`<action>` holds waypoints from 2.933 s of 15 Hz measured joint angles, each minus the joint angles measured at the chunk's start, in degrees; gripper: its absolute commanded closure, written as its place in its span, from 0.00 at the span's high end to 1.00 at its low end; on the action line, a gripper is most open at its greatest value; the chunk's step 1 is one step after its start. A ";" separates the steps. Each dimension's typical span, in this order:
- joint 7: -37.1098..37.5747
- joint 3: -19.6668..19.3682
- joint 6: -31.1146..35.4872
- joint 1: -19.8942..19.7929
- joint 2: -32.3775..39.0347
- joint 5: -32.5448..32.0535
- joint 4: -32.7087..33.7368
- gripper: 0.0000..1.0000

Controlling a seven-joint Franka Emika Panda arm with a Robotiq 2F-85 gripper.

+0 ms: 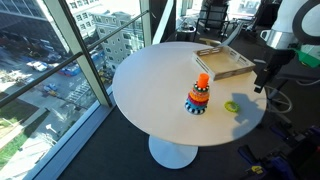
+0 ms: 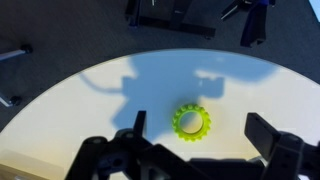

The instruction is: Put the green ring around the orange rod

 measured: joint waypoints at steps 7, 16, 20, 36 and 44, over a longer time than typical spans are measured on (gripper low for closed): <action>7.28 1.55 6.55 1.33 9.76 -1.57 2.75 1.00; 16.10 1.16 14.89 3.65 18.42 -5.51 5.77 1.00; 16.11 0.84 16.34 3.65 22.03 -5.50 7.78 1.00; 16.10 0.68 16.73 3.65 28.02 -5.42 11.38 1.00; 15.98 0.69 16.81 3.65 28.49 -5.15 11.38 1.00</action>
